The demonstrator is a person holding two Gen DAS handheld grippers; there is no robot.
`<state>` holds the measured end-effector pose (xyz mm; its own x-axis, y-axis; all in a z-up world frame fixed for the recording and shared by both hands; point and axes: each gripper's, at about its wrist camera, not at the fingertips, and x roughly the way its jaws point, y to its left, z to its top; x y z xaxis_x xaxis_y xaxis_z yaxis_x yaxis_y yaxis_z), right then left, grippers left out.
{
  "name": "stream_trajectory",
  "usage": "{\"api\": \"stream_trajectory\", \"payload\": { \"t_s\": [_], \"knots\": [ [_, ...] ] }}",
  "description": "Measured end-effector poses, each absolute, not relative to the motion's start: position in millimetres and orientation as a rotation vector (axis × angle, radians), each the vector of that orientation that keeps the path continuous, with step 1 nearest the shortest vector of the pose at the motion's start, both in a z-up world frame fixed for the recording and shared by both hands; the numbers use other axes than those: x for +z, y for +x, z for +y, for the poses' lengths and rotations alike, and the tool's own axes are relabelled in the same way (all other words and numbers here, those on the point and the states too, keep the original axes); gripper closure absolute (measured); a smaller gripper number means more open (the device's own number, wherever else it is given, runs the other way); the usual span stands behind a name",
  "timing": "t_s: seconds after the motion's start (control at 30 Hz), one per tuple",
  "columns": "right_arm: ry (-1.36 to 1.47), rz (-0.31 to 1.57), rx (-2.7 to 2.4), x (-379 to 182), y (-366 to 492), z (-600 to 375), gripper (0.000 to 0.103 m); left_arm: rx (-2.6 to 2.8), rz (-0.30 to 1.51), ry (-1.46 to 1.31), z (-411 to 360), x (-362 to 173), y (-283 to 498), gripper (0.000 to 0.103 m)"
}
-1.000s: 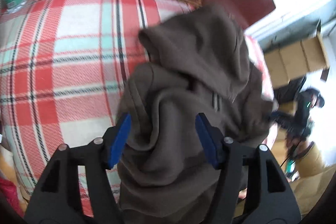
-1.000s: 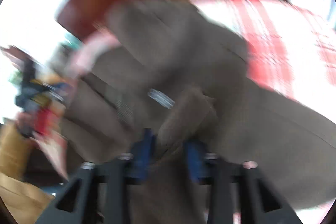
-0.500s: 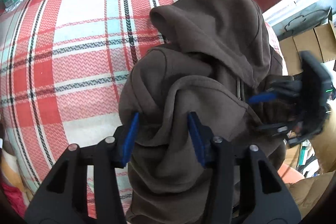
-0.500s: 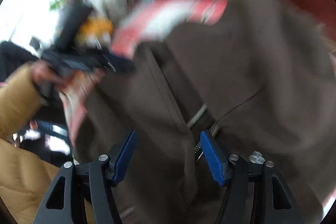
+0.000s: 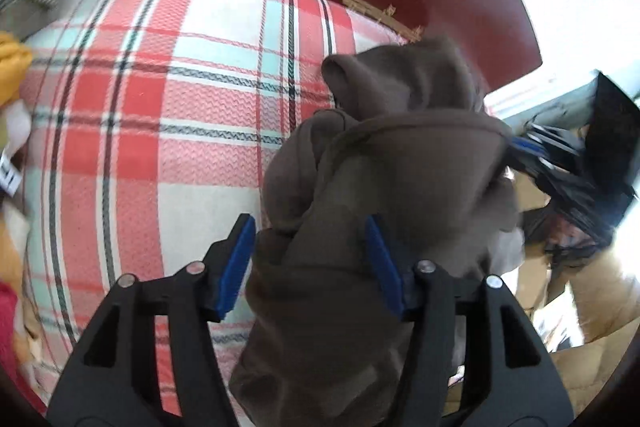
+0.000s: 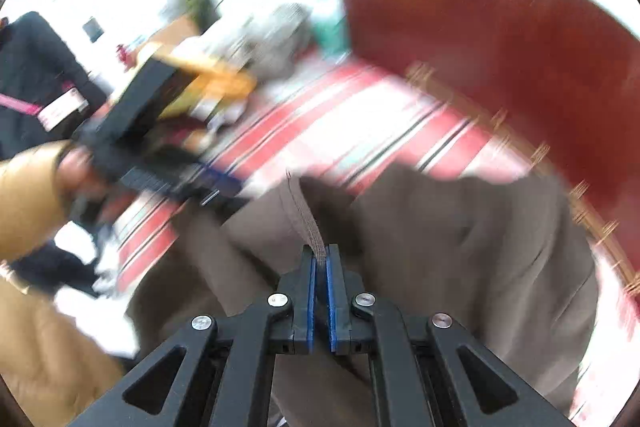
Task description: Fold clothes
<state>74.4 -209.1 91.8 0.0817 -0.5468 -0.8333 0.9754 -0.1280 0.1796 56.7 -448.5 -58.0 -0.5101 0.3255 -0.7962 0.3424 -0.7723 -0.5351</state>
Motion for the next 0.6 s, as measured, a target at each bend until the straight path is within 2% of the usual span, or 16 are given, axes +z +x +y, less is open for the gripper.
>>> {"api": "stream_trajectory", "payload": {
  "t_s": [0.07,0.17,0.23,0.27,0.3,0.4,0.57,0.6],
  "knots": [
    [0.974,0.613,-1.477,82,69,-217,0.095,-2.528,1.062,1.534,-441,-55,67,0.043],
    [1.136,0.651,-1.469,50,59,-217,0.078,-2.549,0.982,1.564,-424,-51,77,0.042],
    [1.179,0.516,-1.513,58,46,-191,0.075,-2.578,0.937,1.558,-416,-45,80,0.042],
    [1.198,0.414,-1.557,69,37,-172,0.059,-2.605,0.908,1.556,-411,-39,81,0.042],
    [1.212,0.311,-1.613,80,30,-155,0.048,-2.628,0.882,1.551,-406,-35,80,0.042],
    [1.271,0.151,-1.739,95,20,-99,0.041,-2.698,0.778,1.552,-390,-20,81,0.042],
    [1.49,0.095,-1.829,65,31,-28,0.036,-2.769,0.569,1.673,-368,-19,72,0.041],
    [1.529,0.068,-1.815,54,34,-22,0.028,-2.765,0.542,1.707,-364,-26,70,0.041]
  ]
}}
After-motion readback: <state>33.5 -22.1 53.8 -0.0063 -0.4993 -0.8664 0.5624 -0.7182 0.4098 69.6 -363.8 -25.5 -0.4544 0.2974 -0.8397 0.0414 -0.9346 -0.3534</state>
